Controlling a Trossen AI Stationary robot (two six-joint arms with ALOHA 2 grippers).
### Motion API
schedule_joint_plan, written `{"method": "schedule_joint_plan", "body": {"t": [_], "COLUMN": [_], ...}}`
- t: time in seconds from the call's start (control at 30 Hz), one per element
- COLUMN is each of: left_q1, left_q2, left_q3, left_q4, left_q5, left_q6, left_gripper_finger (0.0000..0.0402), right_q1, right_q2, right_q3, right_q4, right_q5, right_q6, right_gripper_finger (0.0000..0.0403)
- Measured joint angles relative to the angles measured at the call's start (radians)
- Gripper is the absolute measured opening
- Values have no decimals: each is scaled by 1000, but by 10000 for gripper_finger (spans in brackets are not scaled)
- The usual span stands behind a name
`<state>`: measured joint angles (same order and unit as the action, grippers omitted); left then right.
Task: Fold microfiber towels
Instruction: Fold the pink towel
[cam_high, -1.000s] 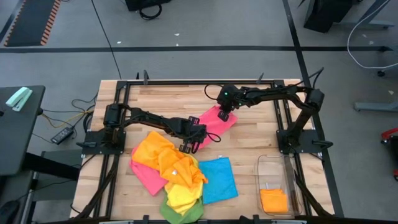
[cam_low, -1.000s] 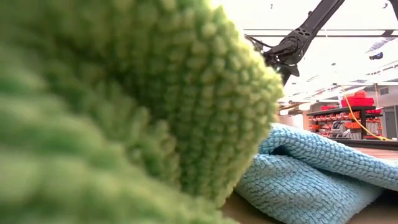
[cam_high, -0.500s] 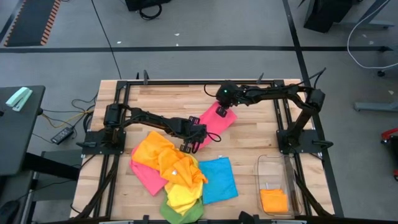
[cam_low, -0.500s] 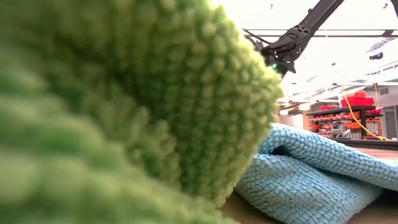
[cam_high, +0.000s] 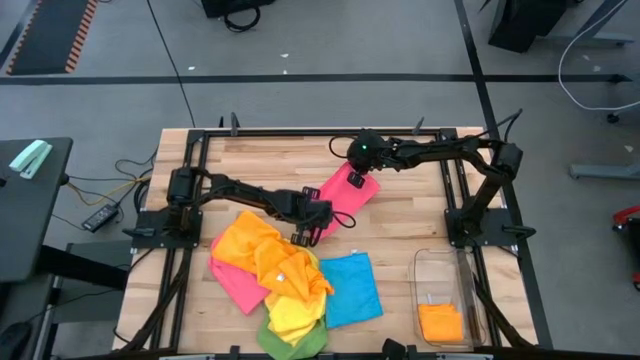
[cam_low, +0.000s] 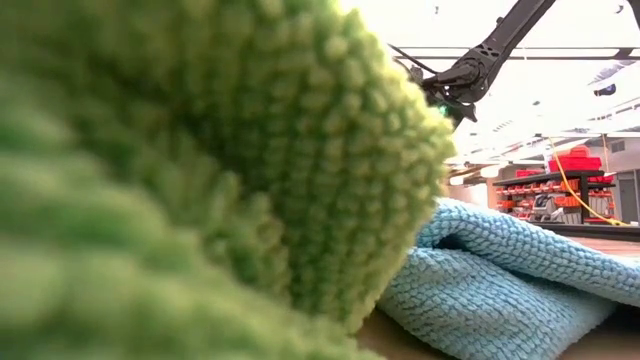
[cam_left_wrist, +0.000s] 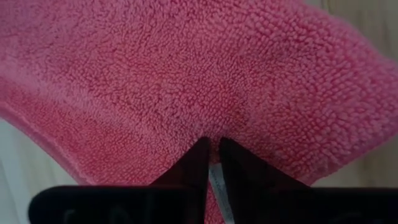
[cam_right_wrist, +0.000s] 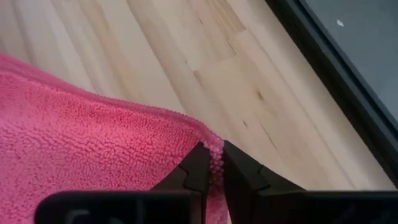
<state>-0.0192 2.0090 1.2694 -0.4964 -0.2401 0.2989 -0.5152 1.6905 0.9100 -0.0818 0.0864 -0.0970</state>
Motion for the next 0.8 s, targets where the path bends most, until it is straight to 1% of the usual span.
{"method": "schedule_joint_plan", "body": {"t": [0.13, 0.23, 0.37, 0.5, 0.63, 0.7, 0.8], "left_q1": [-8, -11, -11, -13, -13, -13, -13], "left_q2": [0, 0, 0, -1, -14, -24, -58], "left_q3": [0, 0, 0, 0, -1, -2, -3], "left_q4": [-1, -4, -14, -21, -40, -59, -97], "left_q5": [-6, -26, -46, -51, -48, -46, -42], "left_q6": [-6, -32, -60, -59, -57, -59, -58], "left_gripper_finger": [46, 48, 59, 71, 81, 85, 91], "right_q1": [0, 0, 0, -9, -25, -29, -24], "right_q2": [0, 0, 0, 0, 0, 0, 0], "right_q3": [0, 0, 0, 28, 52, 54, 52], "right_q4": [3, 3, -4, -90, -168, -183, -188], "right_q5": [9, 33, 37, 37, 36, 2, -117], "right_q6": [-6, -9, -7, 15, 22, 24, 4], "right_gripper_finger": [78, 109, 152, 182, 197, 200, 200]}}
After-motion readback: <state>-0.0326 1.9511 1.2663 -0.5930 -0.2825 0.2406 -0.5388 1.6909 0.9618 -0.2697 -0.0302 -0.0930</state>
